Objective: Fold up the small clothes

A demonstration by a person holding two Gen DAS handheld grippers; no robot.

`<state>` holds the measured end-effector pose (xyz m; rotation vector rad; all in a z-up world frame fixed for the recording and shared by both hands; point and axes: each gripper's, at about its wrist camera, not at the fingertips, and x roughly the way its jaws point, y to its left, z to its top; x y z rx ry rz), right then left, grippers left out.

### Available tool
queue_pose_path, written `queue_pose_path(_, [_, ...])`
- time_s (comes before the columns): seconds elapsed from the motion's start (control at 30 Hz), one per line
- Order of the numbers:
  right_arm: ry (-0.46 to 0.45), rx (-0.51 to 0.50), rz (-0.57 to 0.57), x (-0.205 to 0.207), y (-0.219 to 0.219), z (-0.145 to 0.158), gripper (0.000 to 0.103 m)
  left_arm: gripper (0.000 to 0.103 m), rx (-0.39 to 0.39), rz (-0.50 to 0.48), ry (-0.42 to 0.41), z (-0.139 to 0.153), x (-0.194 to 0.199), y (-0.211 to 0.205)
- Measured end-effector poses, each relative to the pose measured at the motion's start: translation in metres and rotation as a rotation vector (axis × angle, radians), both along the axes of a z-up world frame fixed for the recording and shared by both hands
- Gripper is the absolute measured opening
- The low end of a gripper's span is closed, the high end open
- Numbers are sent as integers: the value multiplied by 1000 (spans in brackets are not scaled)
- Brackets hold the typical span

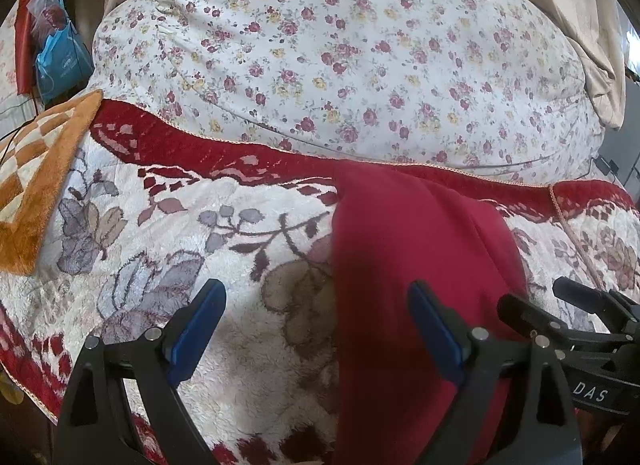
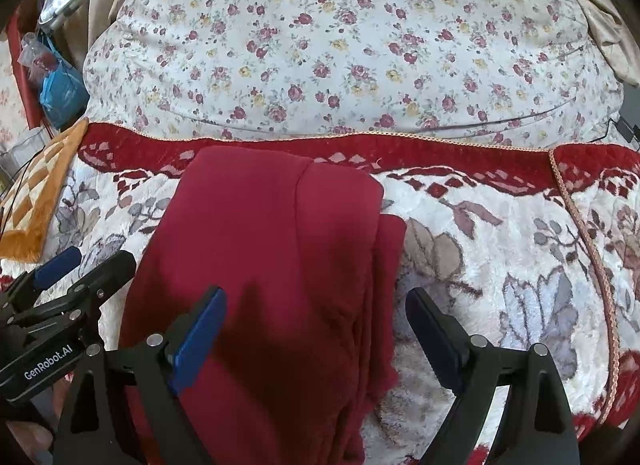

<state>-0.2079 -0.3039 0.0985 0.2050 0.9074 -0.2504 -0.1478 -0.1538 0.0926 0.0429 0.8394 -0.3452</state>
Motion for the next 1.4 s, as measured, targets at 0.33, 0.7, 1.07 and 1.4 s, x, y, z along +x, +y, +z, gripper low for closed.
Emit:
queue_pose_path(0.33, [7, 1, 9, 2, 1, -3, 94, 91, 1, 1, 0, 0, 0, 0])
queue_pose_path(0.7, [11, 5, 9, 2, 1, -5, 94, 91, 3, -1, -1, 0, 0, 0])
queue_pose_path(1.07, [18, 6, 15, 3, 1, -7, 94, 91, 3, -3, 3, -3, 2, 4])
queue_pose_path(1.4, [21, 11, 14, 3, 0, -10, 94, 91, 4, -2, 2, -3, 2, 3])
